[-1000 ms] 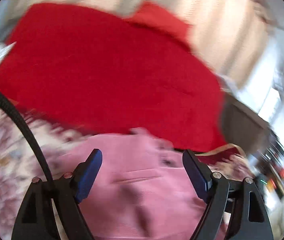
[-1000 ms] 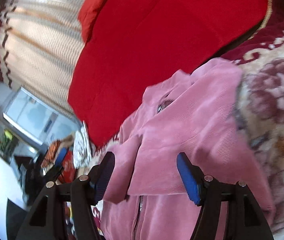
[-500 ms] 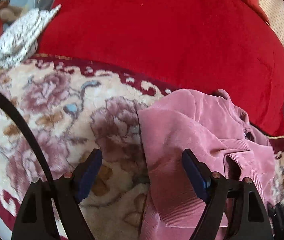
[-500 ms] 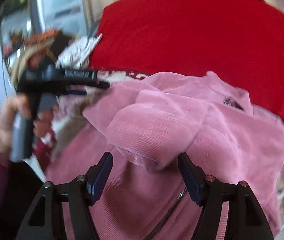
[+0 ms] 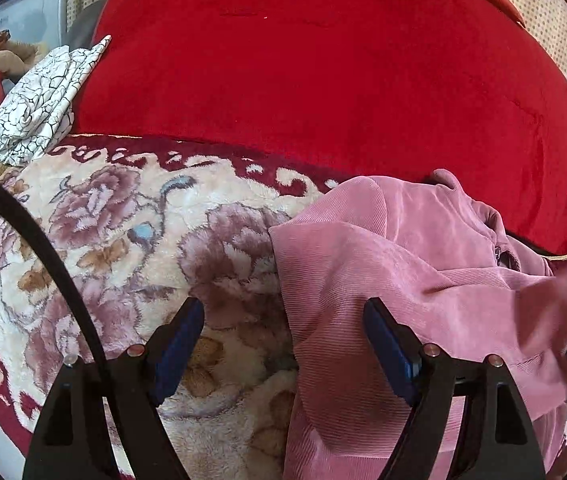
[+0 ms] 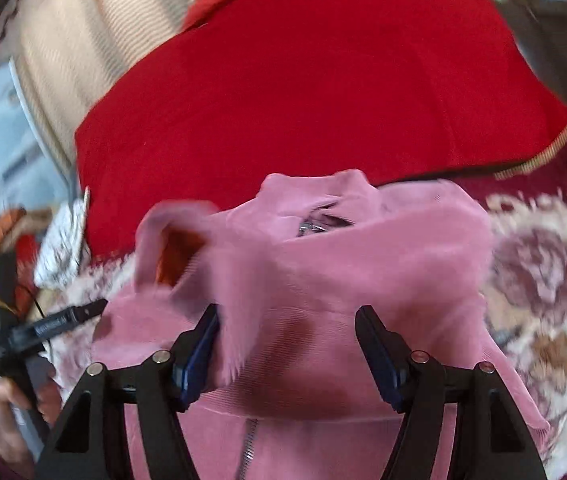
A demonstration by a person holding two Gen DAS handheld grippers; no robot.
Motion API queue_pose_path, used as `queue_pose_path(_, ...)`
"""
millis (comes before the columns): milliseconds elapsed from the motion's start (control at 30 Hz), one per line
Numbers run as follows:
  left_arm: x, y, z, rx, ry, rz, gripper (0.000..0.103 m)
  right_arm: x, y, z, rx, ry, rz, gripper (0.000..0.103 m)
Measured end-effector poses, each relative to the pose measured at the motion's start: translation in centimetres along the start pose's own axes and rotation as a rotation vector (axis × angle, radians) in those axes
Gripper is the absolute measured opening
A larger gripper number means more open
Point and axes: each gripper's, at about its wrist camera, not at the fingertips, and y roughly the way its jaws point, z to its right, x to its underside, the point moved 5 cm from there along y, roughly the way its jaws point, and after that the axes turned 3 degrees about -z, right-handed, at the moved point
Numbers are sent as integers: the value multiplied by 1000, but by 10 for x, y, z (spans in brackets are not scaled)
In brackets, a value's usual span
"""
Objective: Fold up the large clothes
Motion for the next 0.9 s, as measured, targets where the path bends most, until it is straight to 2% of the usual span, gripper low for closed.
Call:
queue_pose_path(100, 0, -1, 2, -20, 19, 12, 82, -2, -2, 6, -104, 44, -16, 71)
queue_pose_path(200, 1, -2, 6, -36, 42, 24, 82, -8, 6, 5, -132, 65, -32, 76)
queue_pose_path(267, 1, -4, 10, -52, 70, 42, 82, -12, 14, 7, -120, 67, -44, 77)
queue_pose_path(333, 0, -5, 12, -71, 95, 57, 82, -12, 25, 14, -142, 88, -88, 77)
queue_pose_path(433, 0, -4, 13, -80, 105, 55, 82, -12, 36, 39, -135, 185, -131, 77)
queue_pose_path(500, 0, -2, 14, -83, 104, 47, 82, -6, 47, 49, -208, 255, -195, 76)
queue_pose_path(533, 0, -1, 14, -85, 102, 45, 82, -3, 48, 51, -237, 269, -216, 73)
queue_pose_path(600, -2, -2, 13, -88, 94, 47, 82, 1, 53, 41, -267, 226, -244, 37)
queue_pose_path(633, -2, -3, 13, -90, 93, 53, 82, 2, 53, 35, -270, 192, -256, 9)
queue_pose_path(733, -5, -12, 13, -97, 87, 103, 82, 1, 49, 13, -257, 86, -247, 7)
queue_pose_path(900, -11, -31, 20, -97, 100, 205, 82, -29, 1, -6, -139, -100, -12, 5)
